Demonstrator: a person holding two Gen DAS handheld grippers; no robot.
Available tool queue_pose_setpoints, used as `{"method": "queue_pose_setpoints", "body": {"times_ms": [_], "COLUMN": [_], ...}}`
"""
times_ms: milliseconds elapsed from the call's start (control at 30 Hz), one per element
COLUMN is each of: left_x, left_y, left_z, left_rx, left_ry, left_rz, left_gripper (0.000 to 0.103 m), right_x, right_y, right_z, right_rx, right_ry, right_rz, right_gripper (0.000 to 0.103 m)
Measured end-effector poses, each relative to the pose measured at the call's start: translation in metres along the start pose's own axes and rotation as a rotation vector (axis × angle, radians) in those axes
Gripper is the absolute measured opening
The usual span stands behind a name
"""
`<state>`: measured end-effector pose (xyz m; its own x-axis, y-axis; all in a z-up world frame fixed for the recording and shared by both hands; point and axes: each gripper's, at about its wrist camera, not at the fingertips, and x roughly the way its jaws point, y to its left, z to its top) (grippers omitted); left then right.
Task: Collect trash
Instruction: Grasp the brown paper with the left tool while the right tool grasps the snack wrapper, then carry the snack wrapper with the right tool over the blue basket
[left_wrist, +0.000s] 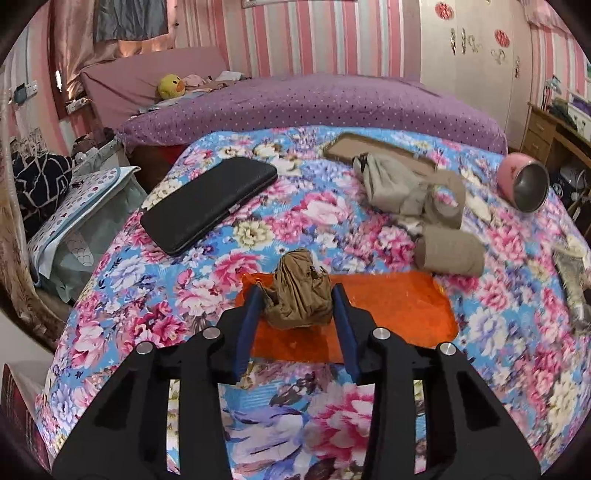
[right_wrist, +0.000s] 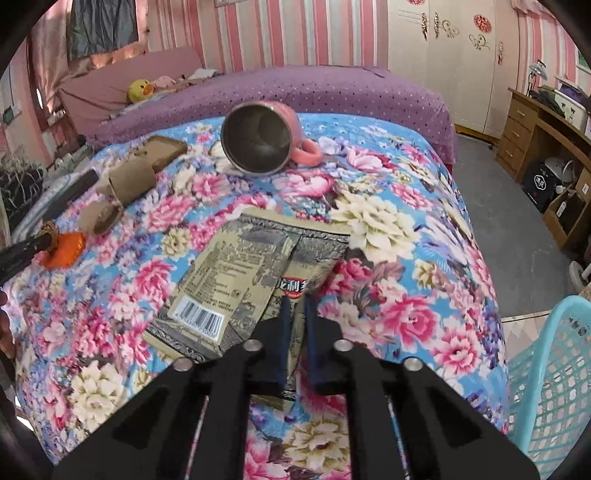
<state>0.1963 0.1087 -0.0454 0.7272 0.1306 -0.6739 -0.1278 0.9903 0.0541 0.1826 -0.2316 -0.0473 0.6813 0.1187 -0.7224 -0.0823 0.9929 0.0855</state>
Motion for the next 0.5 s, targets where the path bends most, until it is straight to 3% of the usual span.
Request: {"method": "queue_pose_setpoints", "body": {"times_ms": [267,500], "left_x": [-0.05,-0.071], "left_y": [-0.031,-0.092], "left_z": [0.014,0.02], "left_rx": [-0.014,-0.006], "left_ry": [-0.138,-0.14], "left_rz": [-0.087,-0.197], "left_gripper": [0.038,0.038], "right_x": [-0.041,-0.078], "right_y": [-0.031,-0.074], "right_z": [0.007,0.004], "right_rx": [0.045,0.087], "right_ry": [-0.145,-0.206], "right_rz": [-0.027,-0.06], "right_gripper": [0.005,0.004]}}
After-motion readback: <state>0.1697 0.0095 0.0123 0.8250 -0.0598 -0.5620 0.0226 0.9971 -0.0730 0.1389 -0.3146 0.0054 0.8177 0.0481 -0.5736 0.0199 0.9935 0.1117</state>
